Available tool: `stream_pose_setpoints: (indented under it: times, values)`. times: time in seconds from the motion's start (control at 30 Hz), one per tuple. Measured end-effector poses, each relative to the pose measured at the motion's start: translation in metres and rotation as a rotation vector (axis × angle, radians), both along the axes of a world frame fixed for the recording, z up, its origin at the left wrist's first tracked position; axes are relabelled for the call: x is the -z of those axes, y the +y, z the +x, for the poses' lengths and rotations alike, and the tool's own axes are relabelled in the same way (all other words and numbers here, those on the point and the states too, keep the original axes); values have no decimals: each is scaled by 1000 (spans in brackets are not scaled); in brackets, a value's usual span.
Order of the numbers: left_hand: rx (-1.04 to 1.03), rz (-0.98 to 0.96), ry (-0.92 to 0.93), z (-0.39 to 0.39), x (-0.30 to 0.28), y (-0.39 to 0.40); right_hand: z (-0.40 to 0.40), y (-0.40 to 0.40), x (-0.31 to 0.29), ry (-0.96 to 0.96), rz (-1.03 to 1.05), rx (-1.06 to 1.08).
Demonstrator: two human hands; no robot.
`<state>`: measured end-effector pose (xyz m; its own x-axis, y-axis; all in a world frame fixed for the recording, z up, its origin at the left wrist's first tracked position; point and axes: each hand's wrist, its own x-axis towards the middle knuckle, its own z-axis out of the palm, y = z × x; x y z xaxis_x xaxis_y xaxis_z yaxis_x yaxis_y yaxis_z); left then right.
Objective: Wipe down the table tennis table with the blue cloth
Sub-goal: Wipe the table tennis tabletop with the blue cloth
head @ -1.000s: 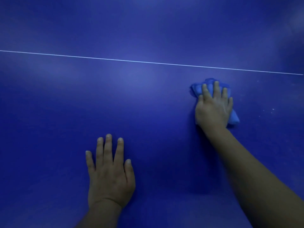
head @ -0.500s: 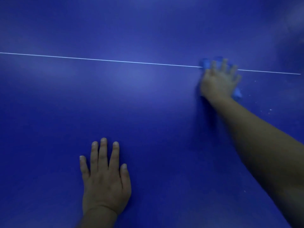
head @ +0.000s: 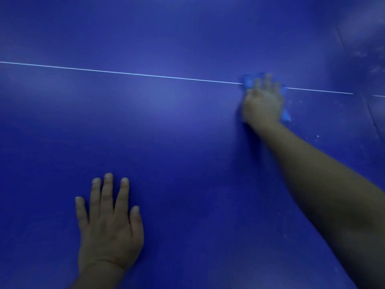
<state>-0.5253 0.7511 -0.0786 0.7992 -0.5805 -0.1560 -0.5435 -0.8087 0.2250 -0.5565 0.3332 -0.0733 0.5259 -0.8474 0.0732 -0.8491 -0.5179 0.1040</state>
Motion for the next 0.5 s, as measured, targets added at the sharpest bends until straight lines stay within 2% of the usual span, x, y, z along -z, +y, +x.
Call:
stream_pose_setpoints:
  times: [0.07, 0.1, 0.17, 0.27, 0.33, 0.4, 0.5]
  values:
    - [1, 6, 9, -1, 0, 0, -28, -19, -7, -115, 124, 308]
    - [-1, 4, 13, -1, 0, 0, -28, -13, -6, -143, 144, 365]
    - [-6, -1, 9, -1, 0, 1, -14, 22, 1, -141, 138, 249]
    - [-5, 6, 4, -1, 2, 0, 9, 83, 10, -89, 95, -255]
    - [-4, 14, -3, -1, 2, 1, 5, 78, 6, -52, 98, -473]
    - [-12, 5, -6, -1, 3, 1, -7, 31, -1, -14, 30, -475]
    - [-4, 8, -9, -1, 2, 2, -43, -41, -5, 8, -21, -229]
